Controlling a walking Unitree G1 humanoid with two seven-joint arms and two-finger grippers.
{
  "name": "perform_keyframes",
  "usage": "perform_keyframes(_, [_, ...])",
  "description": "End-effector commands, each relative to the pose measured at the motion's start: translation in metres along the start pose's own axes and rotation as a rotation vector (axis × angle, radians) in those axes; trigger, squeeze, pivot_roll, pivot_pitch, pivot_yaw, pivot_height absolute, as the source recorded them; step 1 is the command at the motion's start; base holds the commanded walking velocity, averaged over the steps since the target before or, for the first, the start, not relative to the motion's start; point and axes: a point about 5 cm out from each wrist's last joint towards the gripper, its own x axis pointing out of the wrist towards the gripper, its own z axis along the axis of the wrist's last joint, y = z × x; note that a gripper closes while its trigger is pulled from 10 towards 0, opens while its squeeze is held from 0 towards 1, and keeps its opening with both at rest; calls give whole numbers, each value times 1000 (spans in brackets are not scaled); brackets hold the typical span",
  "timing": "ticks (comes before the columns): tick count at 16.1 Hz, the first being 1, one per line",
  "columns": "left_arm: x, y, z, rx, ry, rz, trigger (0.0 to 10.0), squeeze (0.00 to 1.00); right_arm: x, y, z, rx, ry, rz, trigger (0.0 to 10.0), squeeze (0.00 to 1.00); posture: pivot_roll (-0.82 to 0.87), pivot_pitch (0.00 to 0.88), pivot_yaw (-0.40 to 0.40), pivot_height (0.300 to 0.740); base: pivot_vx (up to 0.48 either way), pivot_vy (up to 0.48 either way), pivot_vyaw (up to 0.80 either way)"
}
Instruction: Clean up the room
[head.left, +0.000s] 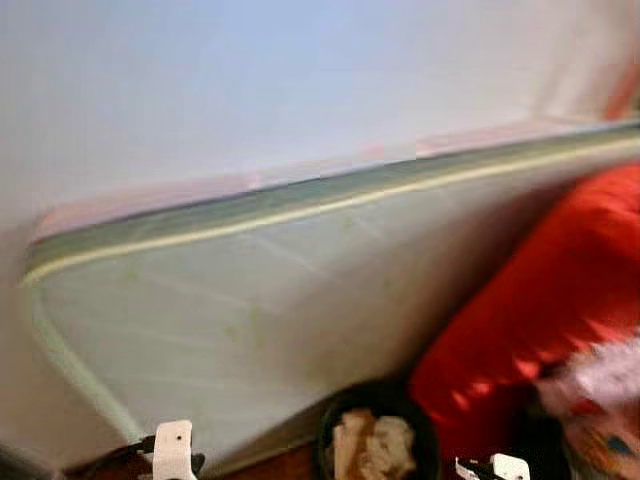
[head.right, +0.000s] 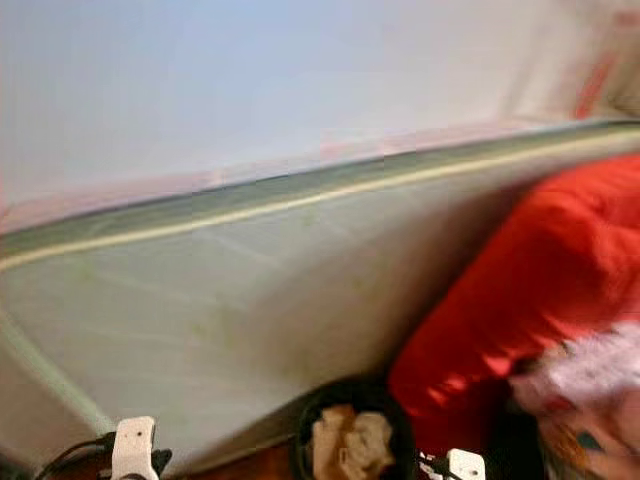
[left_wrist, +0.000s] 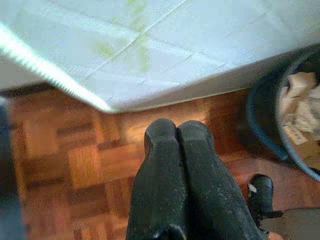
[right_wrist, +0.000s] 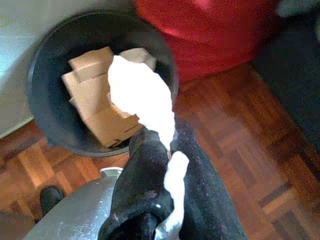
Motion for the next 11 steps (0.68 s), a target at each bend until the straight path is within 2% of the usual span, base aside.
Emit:
perform_keyframes(1, [1,-2,8,-3,-43,-20,10000,0,-1,-4,-2,14,10,-17,10000,0,152,0,-58,714,262,0,-744])
perform_keyframes(4, [2,-4,11,7,-57,-29,10000,0,-1,-5,-2,14,5,-27,10000,0,153,0,-60,714,0,0,-702])
perform_keyframes(7, [1,0,11,-26,-72,6,10000,0,-1,-4,2,-14,-21,0,10000,0,150,0,-60,714,0,0,0])
perform_keyframes(10, [2,4,18,-64,-116,37,10000,0,0,2,7,-109,-23,96,10000,0,143,0,-55,714,0,0,0])
perform_keyframes(11, [2,5,22,-78,-142,53,10000,0,0,4,9,-170,-33,116,10000,0,139,0,-52,714,0,0,0])
